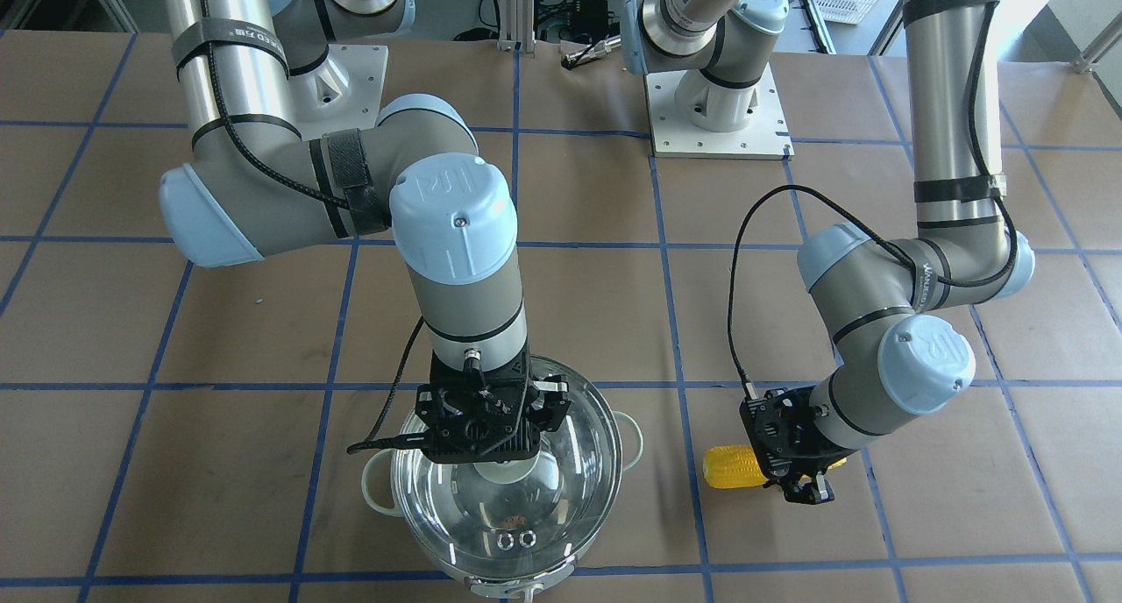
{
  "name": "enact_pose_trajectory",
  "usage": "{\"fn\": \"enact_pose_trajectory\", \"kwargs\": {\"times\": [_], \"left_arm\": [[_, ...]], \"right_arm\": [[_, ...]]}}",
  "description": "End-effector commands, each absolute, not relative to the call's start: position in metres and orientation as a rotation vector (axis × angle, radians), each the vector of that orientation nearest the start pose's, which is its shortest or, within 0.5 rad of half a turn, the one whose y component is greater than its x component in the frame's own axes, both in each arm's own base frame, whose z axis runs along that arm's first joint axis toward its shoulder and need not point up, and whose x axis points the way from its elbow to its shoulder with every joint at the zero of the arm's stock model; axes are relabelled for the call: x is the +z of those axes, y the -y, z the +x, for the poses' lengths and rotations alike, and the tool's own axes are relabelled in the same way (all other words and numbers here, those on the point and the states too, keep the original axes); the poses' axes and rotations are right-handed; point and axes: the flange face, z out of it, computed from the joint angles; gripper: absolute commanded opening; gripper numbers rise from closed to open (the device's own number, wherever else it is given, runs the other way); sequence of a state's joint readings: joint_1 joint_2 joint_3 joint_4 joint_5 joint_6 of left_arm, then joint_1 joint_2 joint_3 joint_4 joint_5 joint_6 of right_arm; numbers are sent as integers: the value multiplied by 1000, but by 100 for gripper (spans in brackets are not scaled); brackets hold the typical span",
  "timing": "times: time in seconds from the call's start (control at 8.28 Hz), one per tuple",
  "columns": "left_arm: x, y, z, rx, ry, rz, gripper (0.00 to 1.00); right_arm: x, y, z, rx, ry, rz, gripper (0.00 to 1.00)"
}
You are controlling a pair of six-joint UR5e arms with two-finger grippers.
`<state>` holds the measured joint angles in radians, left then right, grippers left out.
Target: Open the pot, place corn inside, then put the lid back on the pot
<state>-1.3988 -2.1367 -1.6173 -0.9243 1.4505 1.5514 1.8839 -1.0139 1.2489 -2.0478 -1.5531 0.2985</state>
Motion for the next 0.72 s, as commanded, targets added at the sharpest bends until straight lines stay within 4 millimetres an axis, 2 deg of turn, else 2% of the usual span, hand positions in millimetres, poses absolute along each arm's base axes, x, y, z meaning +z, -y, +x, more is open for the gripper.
{"fn": "enact_pose_trajectory", "kwargs": {"times": [0.0,0.12,0.36,0.48,0.6], "left_arm": [[266,658,-52,-270,-2439,1944,0],[291,654,-54,-308,-2435,1904,0],[335,643,-61,-385,-2475,1773,0],[350,638,-72,-409,-2465,1764,0],[368,635,-81,-422,-2430,1745,0]], "right_arm": [[389,642,347,-402,-3033,-44,34],[397,640,341,-425,-3056,-48,34],[441,620,315,-420,-3071,-88,34],[458,617,287,-421,-3076,-49,34],[479,603,254,-409,-3076,-48,34]]}}
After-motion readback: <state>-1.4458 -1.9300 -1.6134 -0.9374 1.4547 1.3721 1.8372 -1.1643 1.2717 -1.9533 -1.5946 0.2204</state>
